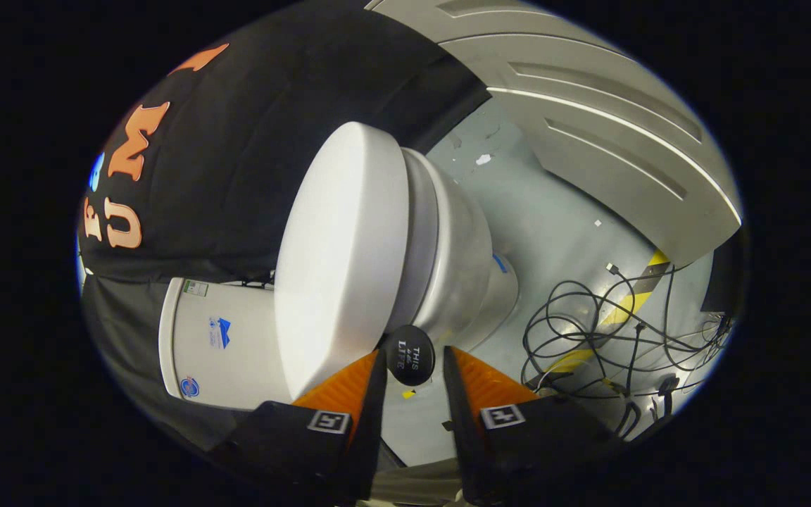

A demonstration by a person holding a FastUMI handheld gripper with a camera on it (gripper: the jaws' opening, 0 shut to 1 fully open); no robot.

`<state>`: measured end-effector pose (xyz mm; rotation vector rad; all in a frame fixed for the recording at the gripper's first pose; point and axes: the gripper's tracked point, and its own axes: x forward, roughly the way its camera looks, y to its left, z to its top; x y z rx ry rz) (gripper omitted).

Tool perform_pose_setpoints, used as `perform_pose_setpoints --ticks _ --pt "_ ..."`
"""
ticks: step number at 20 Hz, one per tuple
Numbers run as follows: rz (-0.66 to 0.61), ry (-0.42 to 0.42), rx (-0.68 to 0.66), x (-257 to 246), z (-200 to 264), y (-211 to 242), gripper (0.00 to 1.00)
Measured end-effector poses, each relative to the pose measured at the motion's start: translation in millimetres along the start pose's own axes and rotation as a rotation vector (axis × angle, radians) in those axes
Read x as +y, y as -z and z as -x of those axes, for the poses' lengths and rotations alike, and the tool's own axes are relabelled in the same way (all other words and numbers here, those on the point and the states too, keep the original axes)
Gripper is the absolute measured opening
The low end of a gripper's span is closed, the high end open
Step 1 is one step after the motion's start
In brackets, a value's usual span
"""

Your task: Open the toilet lid.

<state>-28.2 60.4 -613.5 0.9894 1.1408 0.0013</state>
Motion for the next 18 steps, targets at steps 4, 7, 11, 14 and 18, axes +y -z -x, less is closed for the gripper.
perform_pose_setpoints --ticks 4,7,11,14,18 --pt "0.008 -0.018 0.022 5 -3 2 0.47" --pt "-0.02 -0.037 0.039 6 -1 5 0.38" --pt "-0.035 -0.057 0.029 7 2 2 0.33" --pt "-0.049 -0.088 0.028 11 8 -2 0.26" --pt "-0.056 -0.085 -0.009 14 9 -7 0.1"
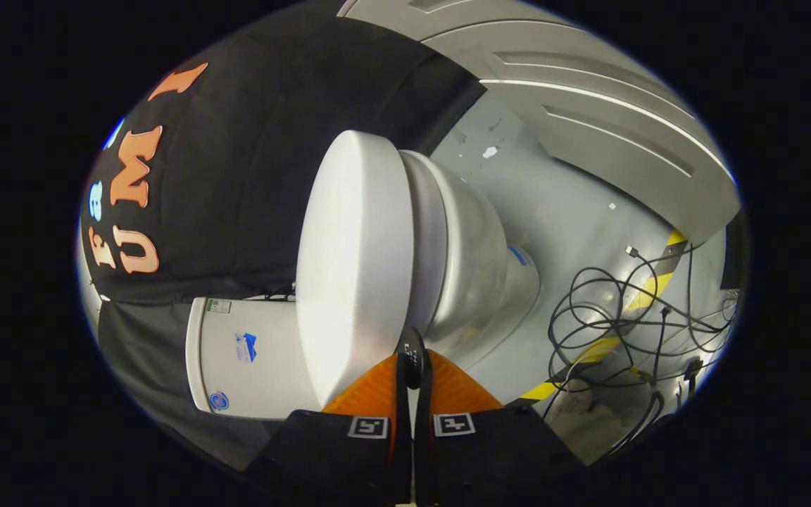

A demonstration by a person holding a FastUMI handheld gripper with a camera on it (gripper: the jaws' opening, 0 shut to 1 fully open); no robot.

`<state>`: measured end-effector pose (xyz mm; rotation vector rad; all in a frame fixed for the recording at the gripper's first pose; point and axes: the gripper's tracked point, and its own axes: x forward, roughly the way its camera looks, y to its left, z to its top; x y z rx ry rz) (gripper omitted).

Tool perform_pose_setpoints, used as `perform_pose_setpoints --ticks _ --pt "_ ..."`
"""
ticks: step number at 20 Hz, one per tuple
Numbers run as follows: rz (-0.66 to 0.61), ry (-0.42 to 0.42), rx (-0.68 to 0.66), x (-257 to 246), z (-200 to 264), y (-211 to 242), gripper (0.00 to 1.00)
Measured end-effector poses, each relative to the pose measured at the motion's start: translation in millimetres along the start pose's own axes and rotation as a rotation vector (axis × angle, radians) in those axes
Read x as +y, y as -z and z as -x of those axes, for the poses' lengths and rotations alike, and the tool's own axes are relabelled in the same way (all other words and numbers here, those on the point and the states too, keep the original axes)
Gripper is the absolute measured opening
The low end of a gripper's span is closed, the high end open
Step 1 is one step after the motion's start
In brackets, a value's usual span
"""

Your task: Open the toilet lid.

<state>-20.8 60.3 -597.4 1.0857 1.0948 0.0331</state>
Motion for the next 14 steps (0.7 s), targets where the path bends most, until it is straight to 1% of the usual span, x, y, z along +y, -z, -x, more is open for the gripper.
perform_pose_setpoints --ticks 1,3,5,7,14 --pt "0.028 0.014 -0.03 1 -3 -5 0.08" --pt "0.079 0.039 -0.057 7 -4 -6 0.08" --pt "0.108 0.035 -0.082 20 3 -10 0.08" --pt "0.171 0.027 -0.089 35 12 -11 0.08" --pt "0.363 0.042 -0.135 93 42 -12 0.08"
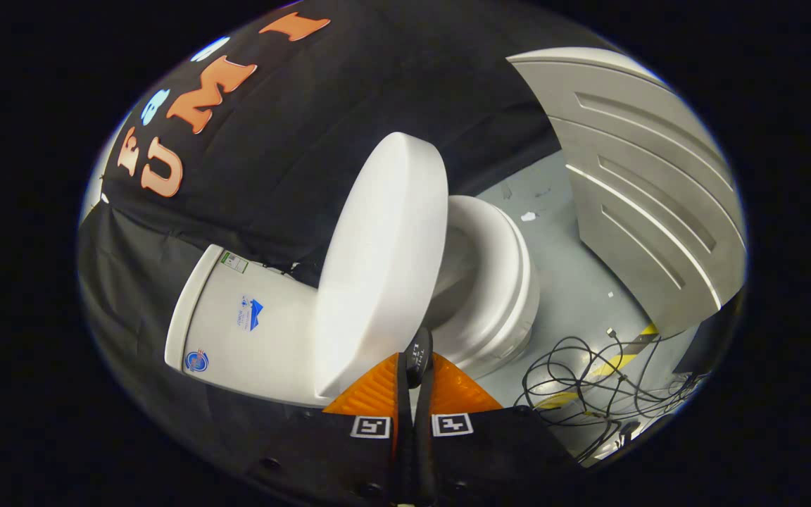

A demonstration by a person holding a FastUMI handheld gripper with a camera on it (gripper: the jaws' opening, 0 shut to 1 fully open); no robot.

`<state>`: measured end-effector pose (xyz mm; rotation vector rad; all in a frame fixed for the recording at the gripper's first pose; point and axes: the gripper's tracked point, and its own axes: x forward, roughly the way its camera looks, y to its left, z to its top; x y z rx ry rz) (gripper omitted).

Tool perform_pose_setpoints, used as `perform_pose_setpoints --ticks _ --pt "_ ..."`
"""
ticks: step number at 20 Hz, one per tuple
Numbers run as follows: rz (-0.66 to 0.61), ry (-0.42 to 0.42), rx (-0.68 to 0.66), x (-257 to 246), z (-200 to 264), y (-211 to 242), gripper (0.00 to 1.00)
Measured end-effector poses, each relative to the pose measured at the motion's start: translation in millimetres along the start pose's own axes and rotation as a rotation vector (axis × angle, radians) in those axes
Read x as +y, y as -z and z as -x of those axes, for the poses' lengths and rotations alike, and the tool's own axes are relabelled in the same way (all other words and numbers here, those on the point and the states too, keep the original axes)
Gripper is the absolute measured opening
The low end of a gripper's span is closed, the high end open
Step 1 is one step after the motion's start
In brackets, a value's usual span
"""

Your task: Open the toilet lid.

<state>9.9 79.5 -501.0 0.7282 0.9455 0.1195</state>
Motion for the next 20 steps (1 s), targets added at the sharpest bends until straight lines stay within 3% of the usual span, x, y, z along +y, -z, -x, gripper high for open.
perform_pose_setpoints --ticks 20 --pt "0.298 0.016 -0.095 135 42 -13 0.08"
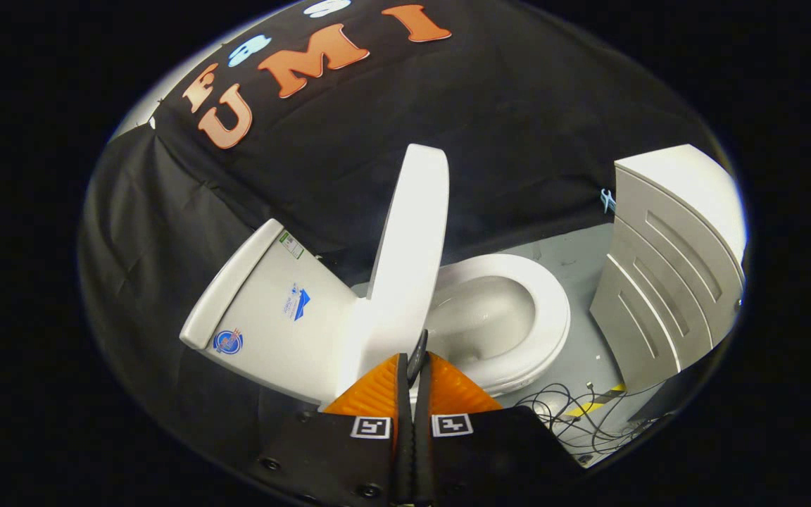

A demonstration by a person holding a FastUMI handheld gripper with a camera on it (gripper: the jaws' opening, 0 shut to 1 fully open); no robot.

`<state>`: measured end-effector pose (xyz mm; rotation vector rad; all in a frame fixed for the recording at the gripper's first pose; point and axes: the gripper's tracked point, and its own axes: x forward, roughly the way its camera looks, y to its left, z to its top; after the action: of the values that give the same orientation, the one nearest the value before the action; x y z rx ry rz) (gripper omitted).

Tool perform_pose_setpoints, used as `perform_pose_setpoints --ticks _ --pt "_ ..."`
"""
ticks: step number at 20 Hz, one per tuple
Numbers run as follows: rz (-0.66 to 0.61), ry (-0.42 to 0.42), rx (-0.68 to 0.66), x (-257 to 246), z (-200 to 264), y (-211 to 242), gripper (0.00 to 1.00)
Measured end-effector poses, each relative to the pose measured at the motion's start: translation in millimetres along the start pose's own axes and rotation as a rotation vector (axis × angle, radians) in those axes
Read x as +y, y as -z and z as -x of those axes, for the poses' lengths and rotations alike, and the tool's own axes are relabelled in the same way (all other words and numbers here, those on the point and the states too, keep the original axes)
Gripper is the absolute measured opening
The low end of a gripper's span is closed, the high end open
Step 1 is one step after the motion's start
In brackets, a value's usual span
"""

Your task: Open the toilet lid.

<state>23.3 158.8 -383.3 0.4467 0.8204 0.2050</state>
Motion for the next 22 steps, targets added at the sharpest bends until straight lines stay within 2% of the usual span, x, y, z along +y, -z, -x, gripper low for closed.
perform_pose_setpoints --ticks 22 --pt "0.297 0.029 -0.036 127 2 -17 0.08"
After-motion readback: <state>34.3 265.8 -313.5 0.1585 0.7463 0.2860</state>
